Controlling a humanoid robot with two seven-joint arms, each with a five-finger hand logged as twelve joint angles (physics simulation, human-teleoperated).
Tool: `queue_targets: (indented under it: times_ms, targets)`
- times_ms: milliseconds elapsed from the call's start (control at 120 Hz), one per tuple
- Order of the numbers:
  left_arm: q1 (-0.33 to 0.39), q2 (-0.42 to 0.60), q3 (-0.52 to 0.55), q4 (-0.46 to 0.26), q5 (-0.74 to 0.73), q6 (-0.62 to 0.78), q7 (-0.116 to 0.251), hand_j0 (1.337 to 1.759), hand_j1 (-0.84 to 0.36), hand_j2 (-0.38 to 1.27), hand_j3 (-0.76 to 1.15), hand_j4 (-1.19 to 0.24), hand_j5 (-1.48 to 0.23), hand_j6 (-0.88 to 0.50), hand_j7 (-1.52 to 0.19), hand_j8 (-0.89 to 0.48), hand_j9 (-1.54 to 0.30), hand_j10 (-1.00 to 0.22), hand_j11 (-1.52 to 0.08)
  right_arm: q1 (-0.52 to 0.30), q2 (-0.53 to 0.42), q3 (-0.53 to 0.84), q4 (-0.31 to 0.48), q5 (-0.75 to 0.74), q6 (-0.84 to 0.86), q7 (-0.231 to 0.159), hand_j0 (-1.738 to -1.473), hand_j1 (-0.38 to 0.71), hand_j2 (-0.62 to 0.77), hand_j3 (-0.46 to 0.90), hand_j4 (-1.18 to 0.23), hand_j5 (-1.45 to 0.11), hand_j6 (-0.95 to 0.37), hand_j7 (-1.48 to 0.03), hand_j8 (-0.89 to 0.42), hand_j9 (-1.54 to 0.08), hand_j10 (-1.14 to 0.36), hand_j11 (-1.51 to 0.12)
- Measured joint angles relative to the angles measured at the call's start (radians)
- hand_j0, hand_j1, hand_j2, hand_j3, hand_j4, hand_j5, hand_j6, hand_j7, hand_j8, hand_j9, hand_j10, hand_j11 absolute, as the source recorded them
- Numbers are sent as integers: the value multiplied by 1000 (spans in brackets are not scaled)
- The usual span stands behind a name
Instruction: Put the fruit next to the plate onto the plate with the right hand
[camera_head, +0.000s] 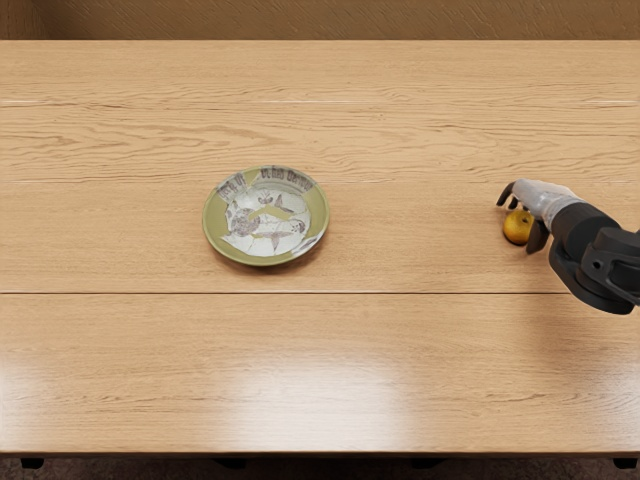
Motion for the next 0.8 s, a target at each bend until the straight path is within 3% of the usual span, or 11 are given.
queue_targets:
  times_ms: [283,383,717,800]
  targets:
    - [0,0,0,0,0,0,0,1658,325,4,0,-21,-27,-21,-26,-21,-26,-21,-26,-3,0,-1,-1,0,-1,0,-1657,204,-86,0,-472,-614,-475,-611,-473,-613,-472,-613]
    - [0,0,0,0,0,0,0,1658,325,4,0,-21,-26,-21,-26,-21,-26,-21,-26,-4,1,0,-1,0,-1,0,-1656,223,-32,0,-515,-669,-435,-666,-497,-669,-514,-668]
    - [0,0,0,0,0,0,0,1658,325,4,0,-21,-27,-21,-26,-21,-26,-21,-26,-5,10,0,-4,-1,7,-3,-1646,272,82,-1,-699,-908,-380,-907,-391,-916,-699,-910]
    - [0,0,0,0,0,0,0,1658,325,4,0,-21,-27,-21,-26,-21,-26,-21,-26,-5,12,0,-5,0,7,-2,-1654,284,132,-25,-739,-950,-386,-957,-378,-966,-696,-961]
